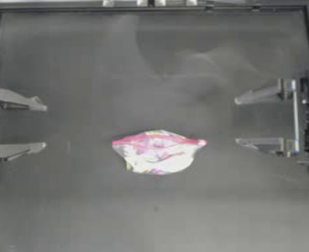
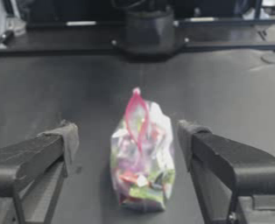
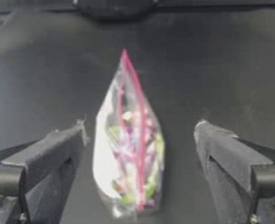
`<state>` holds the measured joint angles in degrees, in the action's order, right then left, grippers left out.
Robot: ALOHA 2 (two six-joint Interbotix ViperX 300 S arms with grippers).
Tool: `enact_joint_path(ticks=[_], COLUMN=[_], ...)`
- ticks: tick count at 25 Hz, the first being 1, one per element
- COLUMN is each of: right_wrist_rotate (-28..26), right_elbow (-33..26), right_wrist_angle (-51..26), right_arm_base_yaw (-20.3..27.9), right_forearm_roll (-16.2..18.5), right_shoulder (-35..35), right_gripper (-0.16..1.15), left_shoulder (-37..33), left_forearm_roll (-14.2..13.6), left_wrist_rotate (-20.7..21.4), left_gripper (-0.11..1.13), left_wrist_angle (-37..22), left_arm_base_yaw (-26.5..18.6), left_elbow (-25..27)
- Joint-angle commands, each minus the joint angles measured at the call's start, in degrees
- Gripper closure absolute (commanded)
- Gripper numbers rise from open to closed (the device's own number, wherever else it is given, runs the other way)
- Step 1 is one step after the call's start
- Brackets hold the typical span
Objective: Put candy in bag
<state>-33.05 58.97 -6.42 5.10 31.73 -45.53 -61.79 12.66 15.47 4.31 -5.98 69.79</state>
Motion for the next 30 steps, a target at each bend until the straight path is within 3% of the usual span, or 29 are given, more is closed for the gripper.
enact_joint_path(ticks=[1,30], right_wrist_rotate=[-0.18,-0.09], right_elbow=[-0.18,2.11], right_wrist_angle=[0.44,1.49], right_arm_base_yaw=[0.09,0.09], right_forearm_roll=[-0.18,-0.70], right_shoulder=[-0.62,-6.59], right_gripper=[-0.04,-0.04], left_shoulder=[-0.62,-6.86], left_forearm_roll=[0.00,0.26], left_wrist_rotate=[0.00,-0.18], left_gripper=[0.04,0.04], left_wrist_angle=[-0.35,-2.90], left_arm_base_yaw=[-0.26,-1.41], left_elbow=[-0.53,0.79])
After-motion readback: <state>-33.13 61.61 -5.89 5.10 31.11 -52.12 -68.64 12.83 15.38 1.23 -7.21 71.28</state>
